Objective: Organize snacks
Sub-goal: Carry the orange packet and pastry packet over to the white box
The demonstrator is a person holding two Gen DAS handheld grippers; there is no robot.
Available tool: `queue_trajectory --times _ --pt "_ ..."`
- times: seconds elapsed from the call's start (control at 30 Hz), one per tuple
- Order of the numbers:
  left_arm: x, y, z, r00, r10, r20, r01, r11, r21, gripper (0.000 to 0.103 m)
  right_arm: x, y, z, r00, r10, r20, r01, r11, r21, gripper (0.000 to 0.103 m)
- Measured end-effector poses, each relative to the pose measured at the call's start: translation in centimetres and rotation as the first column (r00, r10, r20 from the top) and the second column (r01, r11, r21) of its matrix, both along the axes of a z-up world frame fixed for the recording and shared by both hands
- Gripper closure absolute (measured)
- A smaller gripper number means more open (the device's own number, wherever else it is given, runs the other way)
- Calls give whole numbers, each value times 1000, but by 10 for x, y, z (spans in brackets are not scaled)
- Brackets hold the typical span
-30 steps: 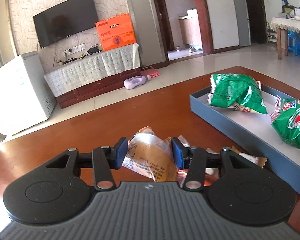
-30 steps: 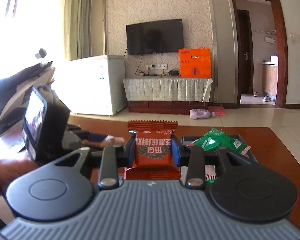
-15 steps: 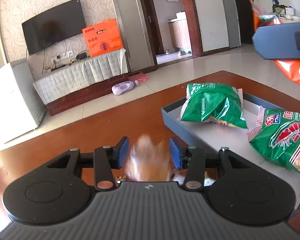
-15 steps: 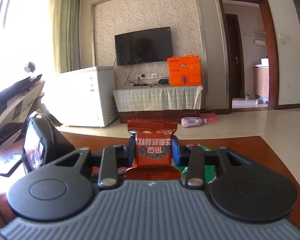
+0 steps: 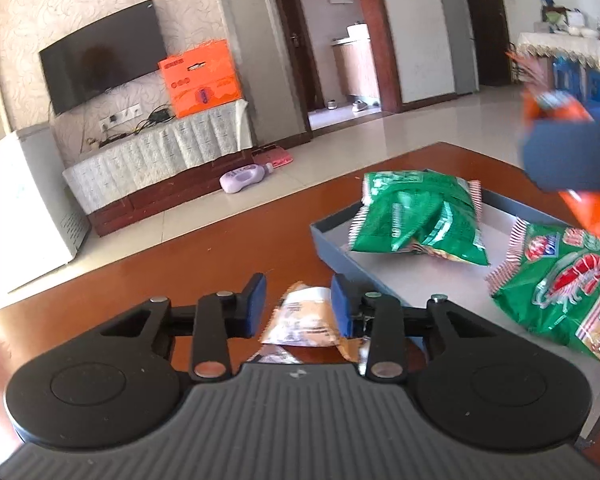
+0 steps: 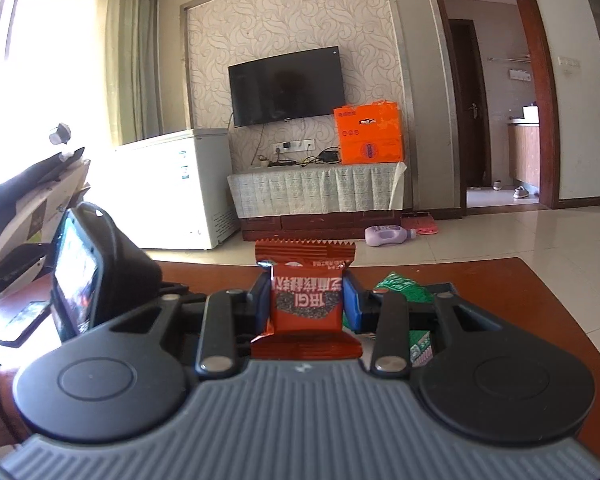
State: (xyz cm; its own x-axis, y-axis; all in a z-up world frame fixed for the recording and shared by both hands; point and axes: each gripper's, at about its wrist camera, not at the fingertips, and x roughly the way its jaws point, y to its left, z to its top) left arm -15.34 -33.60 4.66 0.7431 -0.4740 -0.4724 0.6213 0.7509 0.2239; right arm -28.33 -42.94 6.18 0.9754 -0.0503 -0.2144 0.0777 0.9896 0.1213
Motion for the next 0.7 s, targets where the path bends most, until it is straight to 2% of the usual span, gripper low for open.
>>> queue_trajectory --times 0.2,0.33,0.5,0.63,0.7 --pt "39 57 10 991 108 -81 -116 989 -94 61 -2 -4 -2 1000 10 -14 -10 1000 10 64" --pt "54 85 9 981 158 -112 -170 981 -98 61 -1 -5 -3 1000 12 -18 -12 1000 19 64" --pt "53 83 5 978 105 -178 -128 985 -120 60 0 -5 -3 1000 14 -24 -13 1000 21 64" --pt "30 57 7 995 17 -95 -26 995 -96 59 0 -10 -2 1000 6 -28 -5 1000 27 64" --pt "30 49 6 994 -4 -113 -8 994 -106 59 1 -12 -1 1000 1 -28 0 999 41 64"
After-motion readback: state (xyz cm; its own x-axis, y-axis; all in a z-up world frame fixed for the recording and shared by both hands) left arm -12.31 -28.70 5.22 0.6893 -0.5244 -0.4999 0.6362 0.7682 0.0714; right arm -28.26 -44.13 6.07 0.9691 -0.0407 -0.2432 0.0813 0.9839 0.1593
